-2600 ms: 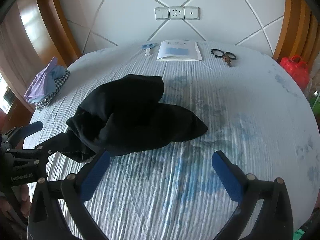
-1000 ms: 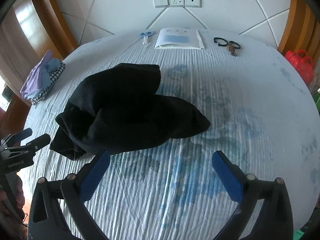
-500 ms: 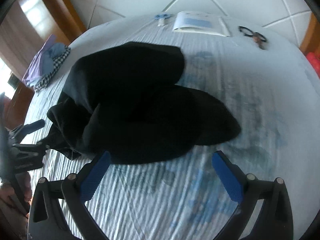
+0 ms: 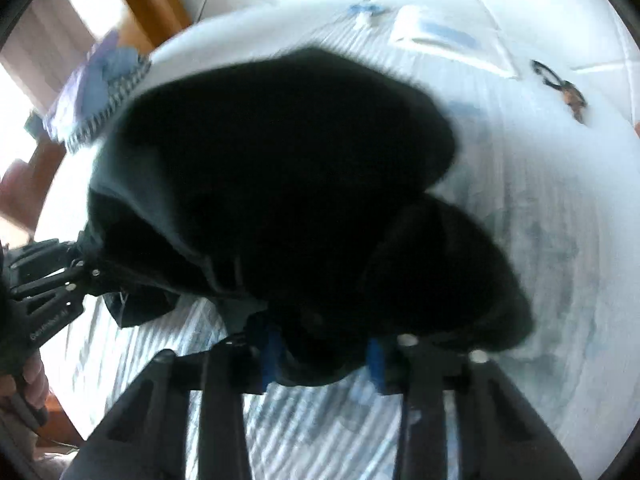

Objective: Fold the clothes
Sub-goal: 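Grasp the black T-shirt with the left gripper while the right gripper grasps another edge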

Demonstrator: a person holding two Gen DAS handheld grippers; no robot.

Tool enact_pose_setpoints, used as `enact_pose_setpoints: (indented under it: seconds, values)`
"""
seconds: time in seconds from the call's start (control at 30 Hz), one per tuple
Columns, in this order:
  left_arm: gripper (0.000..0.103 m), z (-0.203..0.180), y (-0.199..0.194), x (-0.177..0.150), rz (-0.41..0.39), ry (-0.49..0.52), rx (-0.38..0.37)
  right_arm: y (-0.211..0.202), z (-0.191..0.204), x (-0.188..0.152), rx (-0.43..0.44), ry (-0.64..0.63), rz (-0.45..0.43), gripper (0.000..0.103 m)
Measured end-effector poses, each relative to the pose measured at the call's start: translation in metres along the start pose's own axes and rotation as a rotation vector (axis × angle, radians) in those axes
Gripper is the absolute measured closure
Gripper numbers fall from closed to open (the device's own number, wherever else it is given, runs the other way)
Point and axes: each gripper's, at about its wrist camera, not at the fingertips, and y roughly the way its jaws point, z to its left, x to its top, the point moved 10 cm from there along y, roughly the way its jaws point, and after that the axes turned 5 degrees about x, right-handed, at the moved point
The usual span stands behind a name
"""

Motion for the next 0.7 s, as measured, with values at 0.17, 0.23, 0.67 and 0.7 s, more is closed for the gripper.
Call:
enact_pose_setpoints:
  seconds: [0.17,0.23,0.67,0.7]
  values:
    - [0.087,-0.033,-0.06,0.011,-0.068,0.067,-0.138,-0.073,-0.041,0.01,-0.068,0.08,-0.158,0.084]
    - [0.077,-0.05,-0.075,0.008,-0.05,0.095,-0.222,-0.106,-0.061,0.009,-0.122,0.11,-0.213,0.084]
    - [0.025,-0.025,-0.072,0.0,-0.031,0.085,-0.091,-0.155,-0.112,-0.063,-0.105,0.316,-0.259,0.043]
    - [0.025,-0.022,-0.063,-0.005,-0.013,0.081,-0.09,-0.149,-0.102,-0.068,-0.08,0.312,-0.249,0.035]
